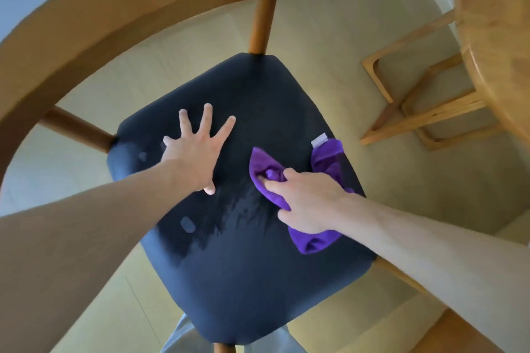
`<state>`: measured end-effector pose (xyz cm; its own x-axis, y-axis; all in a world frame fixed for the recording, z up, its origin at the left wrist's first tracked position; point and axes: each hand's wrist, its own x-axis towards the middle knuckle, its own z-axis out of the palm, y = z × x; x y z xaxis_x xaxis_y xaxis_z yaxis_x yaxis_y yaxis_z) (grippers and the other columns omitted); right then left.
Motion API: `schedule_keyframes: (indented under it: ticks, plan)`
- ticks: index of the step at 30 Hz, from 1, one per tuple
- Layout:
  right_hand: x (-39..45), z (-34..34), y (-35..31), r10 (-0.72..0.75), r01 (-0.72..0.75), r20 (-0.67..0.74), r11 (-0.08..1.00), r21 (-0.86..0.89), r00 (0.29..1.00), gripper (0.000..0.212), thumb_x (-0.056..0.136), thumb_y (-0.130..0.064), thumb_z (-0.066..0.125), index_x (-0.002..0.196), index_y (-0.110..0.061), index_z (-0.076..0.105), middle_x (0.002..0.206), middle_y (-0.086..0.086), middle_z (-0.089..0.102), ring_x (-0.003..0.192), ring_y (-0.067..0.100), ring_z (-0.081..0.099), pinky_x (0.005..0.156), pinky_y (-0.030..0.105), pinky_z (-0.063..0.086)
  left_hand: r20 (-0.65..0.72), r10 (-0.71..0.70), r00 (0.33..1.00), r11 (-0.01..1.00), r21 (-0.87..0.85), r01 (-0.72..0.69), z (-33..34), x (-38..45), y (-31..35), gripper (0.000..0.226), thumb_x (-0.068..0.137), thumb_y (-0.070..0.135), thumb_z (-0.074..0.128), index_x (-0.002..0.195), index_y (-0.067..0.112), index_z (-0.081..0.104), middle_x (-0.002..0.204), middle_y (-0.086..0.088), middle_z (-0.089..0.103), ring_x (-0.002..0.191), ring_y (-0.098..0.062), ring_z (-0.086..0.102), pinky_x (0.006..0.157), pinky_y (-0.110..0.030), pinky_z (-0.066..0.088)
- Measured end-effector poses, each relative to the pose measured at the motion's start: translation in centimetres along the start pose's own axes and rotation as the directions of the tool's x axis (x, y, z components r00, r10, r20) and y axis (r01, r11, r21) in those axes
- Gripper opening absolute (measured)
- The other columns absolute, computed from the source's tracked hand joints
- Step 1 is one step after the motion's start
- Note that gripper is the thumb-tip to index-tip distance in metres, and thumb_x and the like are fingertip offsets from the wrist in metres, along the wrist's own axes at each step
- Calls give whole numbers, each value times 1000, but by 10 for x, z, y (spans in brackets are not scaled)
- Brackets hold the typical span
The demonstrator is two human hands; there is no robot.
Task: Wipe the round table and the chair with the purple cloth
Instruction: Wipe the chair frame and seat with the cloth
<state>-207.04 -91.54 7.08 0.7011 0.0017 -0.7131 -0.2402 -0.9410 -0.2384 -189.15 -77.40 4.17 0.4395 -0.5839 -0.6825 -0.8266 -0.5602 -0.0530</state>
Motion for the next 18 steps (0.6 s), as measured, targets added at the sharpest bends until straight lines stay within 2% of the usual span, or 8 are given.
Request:
schedule_keyframes:
  ticks: [2,3,5,8,10,12,14,18]
  plan:
    - [-4,-14,17,-15,14,-95,1000,-19,995,52,97,-40,49,147,-39,36,126,4,49,97,29,58,74,40,48,-13,12,1000,1000,28,-12,2,-1,-3,155,60,55,92,151,36,-32,162,-10,-31,149,-54,-6,100,-58,49]
    - [1,-26,32,55,-50,-198,998,28,979,52,97,-39,49,148,-40,36,132,5,49,103,30,59,82,41,51,-19,17,1000,999,41,-16,2,0,-3,155,60,56,91,151,36,-33,162,-10,-31,149,-54,-5,99,-57,49]
    - [19,-46,68,296,-216,-353,944,249,888,57,100,-39,47,155,-39,33,144,8,47,122,32,54,97,42,49,-23,16,1000,998,57,-14,1,1,-3,155,60,57,91,151,35,-33,162,-12,-29,149,-55,-2,97,-56,51]
    - [49,-53,82,557,-368,-377,805,465,740,52,97,-42,47,146,-28,42,134,13,53,118,39,55,93,44,48,-33,15,999,998,56,-13,1,1,-2,156,58,57,92,151,36,-32,162,-12,-26,149,-55,0,96,-55,52]
    - [59,-35,45,599,-431,-335,779,455,727,55,95,-41,50,144,-20,41,132,17,51,116,43,55,87,43,46,-37,12,999,999,50,-10,2,0,-3,156,57,56,92,152,38,-31,163,-11,-26,149,-54,0,97,-55,51]
    - [55,-4,-9,556,-433,-344,821,372,757,71,94,-45,52,156,-20,25,133,17,46,112,40,56,78,41,45,-42,8,999,999,38,-6,2,0,-3,155,57,55,92,153,39,-29,164,-10,-24,149,-53,0,100,-57,50]
    - [37,31,-62,460,-356,-323,874,332,827,80,94,-48,52,159,-22,14,129,13,43,106,36,58,72,39,43,-42,8,999,1000,12,-7,1,0,-4,154,57,52,94,153,40,-26,164,-8,-24,149,-53,-1,101,-59,48]
    - [-14,83,-125,219,-168,-142,938,303,965,75,98,-48,48,159,-26,11,133,9,39,112,32,54,78,40,48,-45,-7,999,1000,-20,6,2,-1,-2,155,56,46,96,154,40,-25,164,-7,-25,150,-53,-3,104,-62,45]
